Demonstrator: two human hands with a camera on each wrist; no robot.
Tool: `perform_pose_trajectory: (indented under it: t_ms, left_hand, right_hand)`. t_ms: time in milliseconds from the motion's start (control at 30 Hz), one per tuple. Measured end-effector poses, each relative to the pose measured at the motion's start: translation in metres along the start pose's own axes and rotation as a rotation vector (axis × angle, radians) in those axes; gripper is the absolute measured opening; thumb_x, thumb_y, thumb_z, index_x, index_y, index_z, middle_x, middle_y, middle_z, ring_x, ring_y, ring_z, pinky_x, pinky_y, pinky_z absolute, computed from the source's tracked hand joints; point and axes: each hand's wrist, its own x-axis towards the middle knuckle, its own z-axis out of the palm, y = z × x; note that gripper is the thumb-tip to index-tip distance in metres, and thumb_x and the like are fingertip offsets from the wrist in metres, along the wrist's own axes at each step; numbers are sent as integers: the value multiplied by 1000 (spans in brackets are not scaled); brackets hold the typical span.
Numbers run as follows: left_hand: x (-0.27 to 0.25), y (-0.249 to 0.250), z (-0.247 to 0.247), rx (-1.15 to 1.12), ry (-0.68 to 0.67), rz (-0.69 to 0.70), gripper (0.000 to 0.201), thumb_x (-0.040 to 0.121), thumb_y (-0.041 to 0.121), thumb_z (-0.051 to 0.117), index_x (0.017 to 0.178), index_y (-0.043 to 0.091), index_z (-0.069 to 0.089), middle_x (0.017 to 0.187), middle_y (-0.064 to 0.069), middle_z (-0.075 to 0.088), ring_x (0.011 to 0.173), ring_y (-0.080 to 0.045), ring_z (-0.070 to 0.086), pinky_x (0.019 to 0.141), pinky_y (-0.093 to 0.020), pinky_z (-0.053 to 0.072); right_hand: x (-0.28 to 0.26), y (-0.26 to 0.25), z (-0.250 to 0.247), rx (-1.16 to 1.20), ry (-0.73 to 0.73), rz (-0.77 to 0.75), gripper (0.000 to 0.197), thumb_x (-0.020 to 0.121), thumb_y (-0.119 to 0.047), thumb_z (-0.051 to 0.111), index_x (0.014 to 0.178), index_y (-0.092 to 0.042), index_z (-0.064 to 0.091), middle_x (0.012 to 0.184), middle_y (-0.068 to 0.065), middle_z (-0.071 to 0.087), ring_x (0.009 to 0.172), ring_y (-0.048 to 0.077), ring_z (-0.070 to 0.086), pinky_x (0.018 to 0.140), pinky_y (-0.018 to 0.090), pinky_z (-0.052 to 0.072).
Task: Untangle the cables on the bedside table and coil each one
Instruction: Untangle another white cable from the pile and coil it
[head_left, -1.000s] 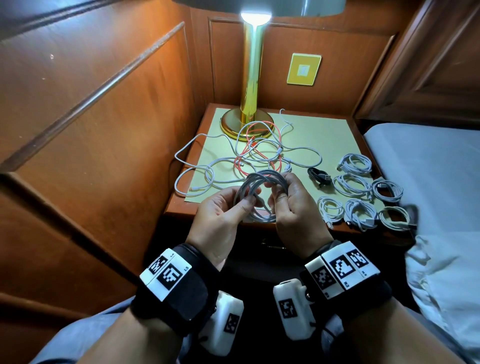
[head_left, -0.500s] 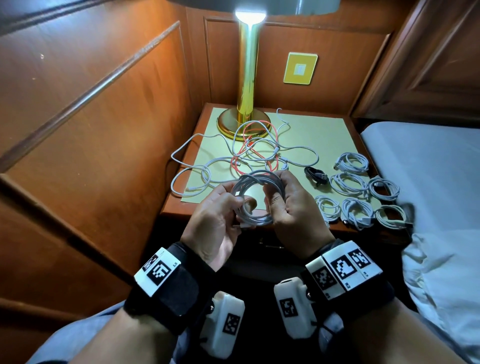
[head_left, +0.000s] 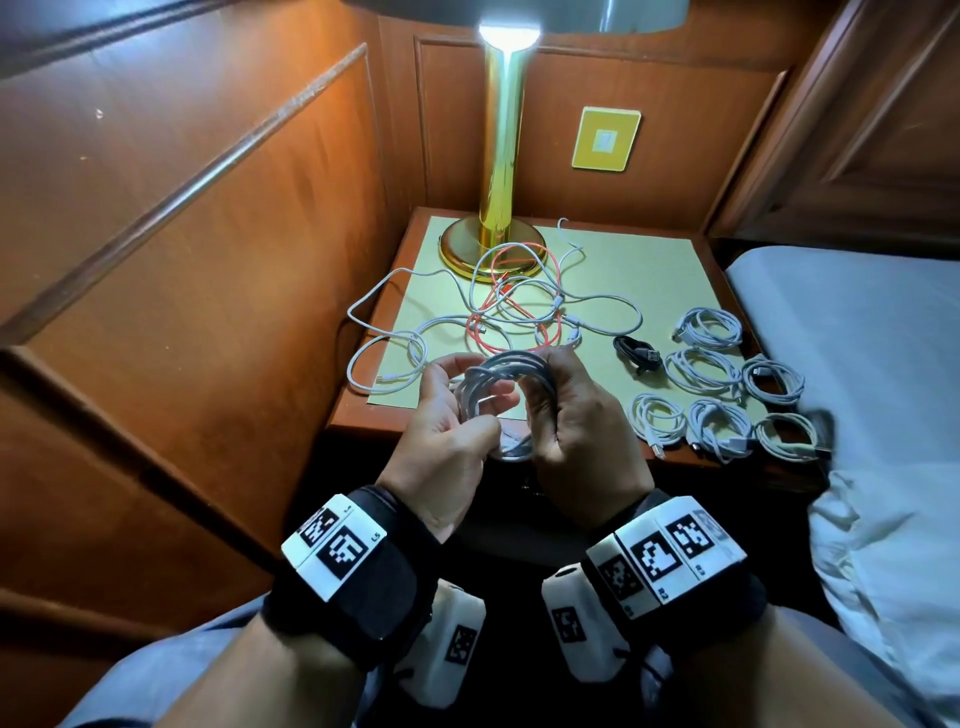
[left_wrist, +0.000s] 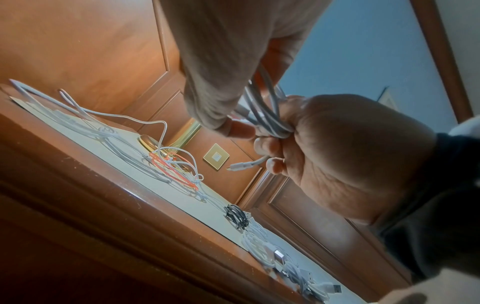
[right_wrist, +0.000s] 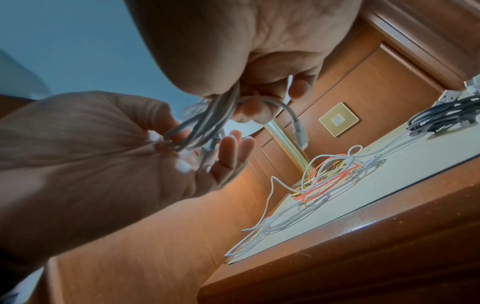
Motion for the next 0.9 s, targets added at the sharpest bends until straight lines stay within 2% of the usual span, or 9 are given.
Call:
perform_pose_trajectory:
  t_ms: [167, 267, 333, 400, 467, 567, 667, 767, 900]
  left_hand:
    - [0, 1, -1, -3, -43, 3, 67, 58, -7, 41, 119, 21, 41, 118, -20, 56, 115, -27, 54, 81, -33, 48]
    - [0, 3, -1, -11, -80, 17, 69, 59, -11, 40, 121, 20, 39, 125, -29, 52, 108, -32, 53, 76, -32, 51]
    - [-1, 6, -2, 28, -112, 47, 68, 60, -11, 40, 121, 20, 37, 120, -22, 55, 99, -22, 61, 71, -27, 54]
    - [0, 6, -5, 184, -98, 107, 63, 65, -9, 43, 119, 24, 36, 123, -15, 57, 102, -14, 65, 78, -27, 55]
    - [2, 1, -9, 416, -15, 163, 56, 73, 1, 53, 117, 30, 36, 123, -10, 58, 105, -18, 68, 86, -33, 56]
    - [4, -7, -11, 503, 164, 76, 38, 87, 9, 68, 111, 24, 43, 106, -10, 60, 87, -28, 73, 66, -41, 62]
    - [2, -6, -8, 448, 169, -5, 7, 95, 9, 65, 90, 9, 59, 85, -12, 65, 71, -18, 71, 55, -32, 58]
    - [2, -3, -8, 374, 186, 0, 12, 94, 8, 65, 81, 7, 64, 72, -7, 69, 70, -13, 67, 64, -30, 61]
    - [5, 0, -13, 585, 167, 130, 8, 91, 6, 69, 84, 10, 70, 84, -8, 73, 78, -26, 71, 73, -39, 61]
  right_hand:
    - [5, 3, -5, -73, -84, 32, 27, 97, -36, 40, 109, -18, 56, 74, -11, 59, 75, 33, 63, 71, 40, 46]
    - [8, 7, -10, -87, -150, 69, 29, 96, -43, 36, 108, -25, 55, 74, -7, 65, 76, 26, 64, 77, 38, 43]
    - [9, 9, -12, -95, -132, 51, 27, 97, -44, 38, 107, -27, 57, 72, -7, 64, 76, 25, 63, 77, 39, 42]
    - [9, 11, -10, -123, -106, 31, 29, 96, -43, 39, 106, -24, 59, 71, -9, 58, 77, 29, 62, 74, 39, 39]
    - [10, 13, -8, -127, -52, 29, 30, 96, -41, 39, 104, -19, 59, 71, -10, 53, 76, 33, 60, 72, 37, 37]
    - [10, 14, -8, -79, 54, 42, 32, 97, -43, 37, 97, -17, 57, 71, -7, 54, 72, 32, 57, 70, 42, 43]
    - [8, 14, -9, -40, 62, 66, 25, 98, -38, 41, 97, -18, 56, 71, -5, 57, 71, 31, 58, 73, 48, 47]
    - [11, 17, -10, 8, 16, 156, 23, 94, -39, 40, 96, -22, 55, 70, -9, 57, 72, 30, 59, 74, 51, 49]
    - [15, 18, -11, 168, -37, 293, 14, 91, -34, 44, 84, -27, 55, 68, -6, 59, 69, 19, 60, 70, 44, 52]
